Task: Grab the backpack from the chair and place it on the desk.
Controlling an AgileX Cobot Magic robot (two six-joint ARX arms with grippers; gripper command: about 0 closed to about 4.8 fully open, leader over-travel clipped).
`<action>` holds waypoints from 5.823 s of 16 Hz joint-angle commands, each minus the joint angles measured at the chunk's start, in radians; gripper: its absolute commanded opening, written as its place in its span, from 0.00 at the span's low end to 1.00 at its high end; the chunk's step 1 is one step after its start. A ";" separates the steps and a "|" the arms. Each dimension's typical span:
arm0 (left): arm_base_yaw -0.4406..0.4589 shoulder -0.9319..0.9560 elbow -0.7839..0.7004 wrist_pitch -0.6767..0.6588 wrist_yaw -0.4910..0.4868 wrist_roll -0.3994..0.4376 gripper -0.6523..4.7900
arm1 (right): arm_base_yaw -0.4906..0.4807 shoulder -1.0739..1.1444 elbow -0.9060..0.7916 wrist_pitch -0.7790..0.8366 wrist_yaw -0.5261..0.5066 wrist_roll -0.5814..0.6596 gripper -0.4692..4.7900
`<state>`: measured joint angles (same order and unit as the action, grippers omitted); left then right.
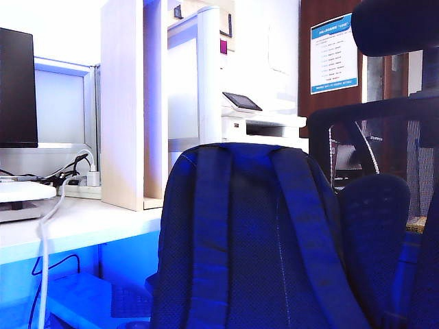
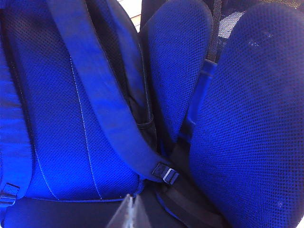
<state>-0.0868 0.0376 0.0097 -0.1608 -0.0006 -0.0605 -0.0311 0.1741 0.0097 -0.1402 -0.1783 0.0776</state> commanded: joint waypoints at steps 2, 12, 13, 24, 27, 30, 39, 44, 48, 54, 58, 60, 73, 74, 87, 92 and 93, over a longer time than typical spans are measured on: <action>0.001 0.000 -0.002 -0.024 0.002 0.000 0.11 | 0.000 -0.002 -0.001 0.018 0.001 -0.003 0.08; 0.001 0.000 -0.003 -0.024 0.005 0.000 0.11 | 0.001 -0.002 -0.001 0.018 -0.039 0.001 0.08; 0.001 0.000 -0.003 -0.024 0.006 0.000 0.11 | 0.001 -0.002 -0.001 0.017 -0.058 0.001 0.08; 0.001 0.000 0.009 0.074 0.319 -0.047 0.11 | 0.001 -0.002 0.008 0.023 -0.097 0.002 0.08; 0.000 0.001 0.103 0.120 0.361 -0.124 0.11 | 0.001 -0.002 0.009 0.124 -0.142 0.095 0.08; 0.000 0.026 0.259 0.193 0.370 -0.125 0.29 | 0.001 -0.002 0.017 0.296 -0.160 0.233 0.12; -0.002 0.894 0.747 0.338 0.637 -0.130 1.00 | 0.000 0.011 0.274 0.294 -0.227 0.272 0.72; -0.051 1.276 0.793 0.445 0.722 -0.057 1.00 | 0.001 0.171 0.370 0.295 -0.269 0.327 0.86; -0.096 1.553 0.933 0.455 0.719 0.016 1.00 | 0.002 0.322 0.428 0.298 -0.299 0.327 0.86; -0.103 1.988 1.372 0.380 0.721 0.026 1.00 | 0.052 0.470 0.471 0.300 -0.389 0.393 0.86; -0.115 2.183 1.582 0.307 0.751 0.026 1.00 | 0.128 0.520 0.470 0.267 -0.405 0.473 0.85; -0.127 2.223 1.615 0.308 0.776 0.026 1.00 | 0.132 0.525 0.470 0.206 -0.408 0.480 0.85; -0.183 1.902 1.714 0.379 0.737 0.050 0.11 | 0.135 0.523 0.470 0.121 -0.562 0.480 0.85; -0.183 1.832 1.714 0.378 0.706 0.050 0.11 | 0.135 0.522 0.470 0.121 -0.594 0.480 0.85; 0.388 1.362 1.788 0.400 0.435 0.137 0.11 | 0.163 0.494 0.531 0.160 -0.748 0.480 0.85; 0.650 1.603 1.794 0.497 0.419 0.033 0.11 | 0.164 0.499 0.531 0.159 -0.739 0.529 0.85; 0.659 1.649 1.794 0.467 0.381 0.033 0.11 | 0.163 0.499 0.532 0.160 -0.735 0.533 0.85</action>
<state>0.5678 1.6962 1.7802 0.1825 0.4065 -0.0021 0.1326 0.6739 0.5354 0.0017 -0.9161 0.5968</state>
